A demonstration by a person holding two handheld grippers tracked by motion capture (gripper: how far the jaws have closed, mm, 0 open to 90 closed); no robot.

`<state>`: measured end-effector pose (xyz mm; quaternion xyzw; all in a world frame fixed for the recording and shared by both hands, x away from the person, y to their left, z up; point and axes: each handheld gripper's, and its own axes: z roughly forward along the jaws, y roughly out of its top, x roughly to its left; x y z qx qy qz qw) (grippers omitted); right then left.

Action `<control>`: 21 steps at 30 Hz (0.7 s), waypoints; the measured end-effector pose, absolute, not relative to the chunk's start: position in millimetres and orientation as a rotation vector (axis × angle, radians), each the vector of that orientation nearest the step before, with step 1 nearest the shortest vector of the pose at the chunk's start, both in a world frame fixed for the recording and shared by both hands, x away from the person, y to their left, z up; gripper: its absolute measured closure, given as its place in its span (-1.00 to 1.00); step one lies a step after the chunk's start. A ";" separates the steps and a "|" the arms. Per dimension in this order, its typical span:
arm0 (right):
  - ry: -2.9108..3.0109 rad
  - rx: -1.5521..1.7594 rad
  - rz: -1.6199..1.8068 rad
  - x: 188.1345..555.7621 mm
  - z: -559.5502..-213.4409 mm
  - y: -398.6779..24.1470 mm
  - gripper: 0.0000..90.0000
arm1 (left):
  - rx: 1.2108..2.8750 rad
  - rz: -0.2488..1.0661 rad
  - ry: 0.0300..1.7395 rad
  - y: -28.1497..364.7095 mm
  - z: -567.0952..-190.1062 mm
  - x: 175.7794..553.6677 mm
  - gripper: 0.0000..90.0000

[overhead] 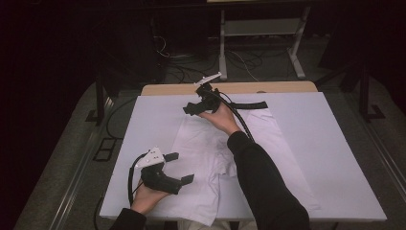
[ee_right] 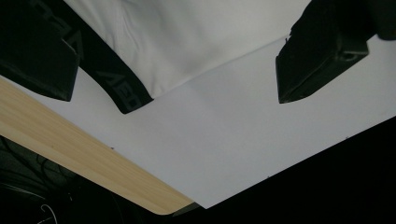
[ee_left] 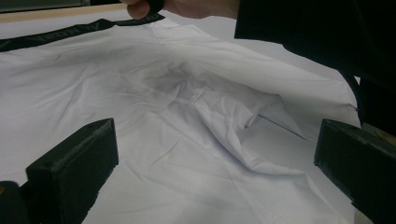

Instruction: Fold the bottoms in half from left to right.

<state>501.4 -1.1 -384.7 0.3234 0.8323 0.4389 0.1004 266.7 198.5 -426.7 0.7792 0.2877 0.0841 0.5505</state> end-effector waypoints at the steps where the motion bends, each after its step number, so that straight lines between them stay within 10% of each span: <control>1: 2.459 0.950 1.296 502.2 -385.1 1.2 -1.00 | 1.842 0.199 0.681 198.5 -426.6 266.6 -1.00; 21: 2.494 0.941 1.249 519.2 -398.4 29.7 -1.00 | 1.844 0.184 0.674 197.5 -427.1 266.9 -1.00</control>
